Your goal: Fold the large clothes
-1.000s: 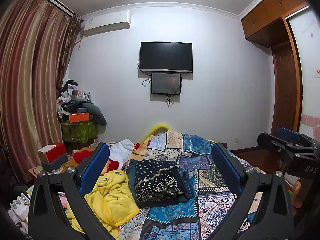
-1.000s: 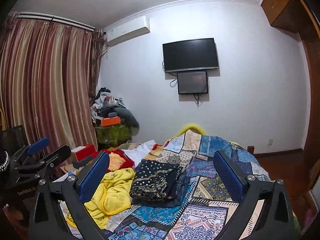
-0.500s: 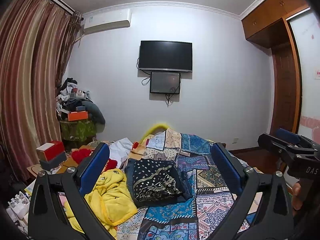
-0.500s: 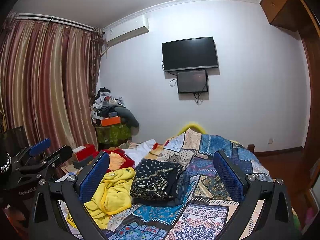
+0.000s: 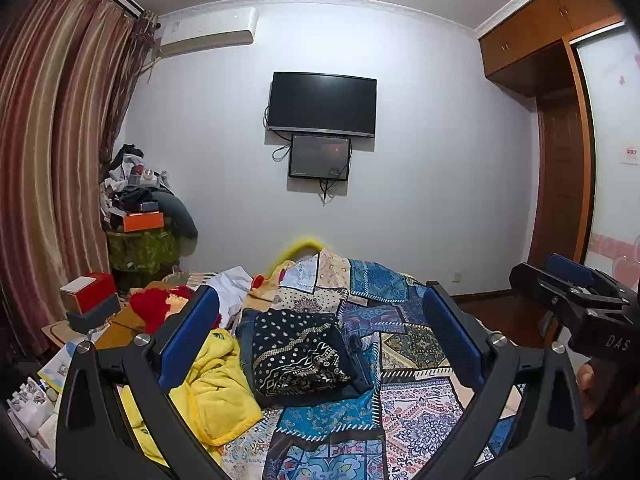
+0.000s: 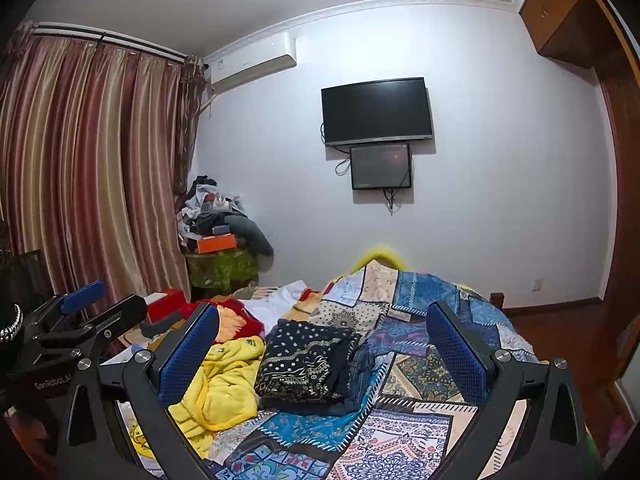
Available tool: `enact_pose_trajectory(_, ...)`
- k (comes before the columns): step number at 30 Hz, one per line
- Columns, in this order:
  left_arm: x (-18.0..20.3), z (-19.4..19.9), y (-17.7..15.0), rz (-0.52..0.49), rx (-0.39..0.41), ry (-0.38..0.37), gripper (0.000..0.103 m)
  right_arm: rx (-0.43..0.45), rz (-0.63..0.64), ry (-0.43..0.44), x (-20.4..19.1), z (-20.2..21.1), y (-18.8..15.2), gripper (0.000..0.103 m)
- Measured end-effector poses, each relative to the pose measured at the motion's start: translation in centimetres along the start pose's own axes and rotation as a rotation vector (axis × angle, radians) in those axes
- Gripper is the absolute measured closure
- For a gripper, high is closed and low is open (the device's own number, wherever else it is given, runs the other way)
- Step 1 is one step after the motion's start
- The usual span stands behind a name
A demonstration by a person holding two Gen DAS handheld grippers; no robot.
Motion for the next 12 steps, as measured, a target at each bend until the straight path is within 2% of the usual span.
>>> enact_pose_trajectory(12,-0.17,-0.21,-0.15,0.011,-0.017,-0.007,0.000,-0.002,-0.005,-0.004,-0.17,-0.03,-0.07,0.000)
Point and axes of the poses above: each gripper's, at about its wrist camera, not at the fingertips, and z roughly against the way its jaws point, x to its right, y to its top, the point moved 1 cm from there along -z, roughly the way its jaws point, and after that the axes turned 11 degrees about x, right-handed, at the moved point
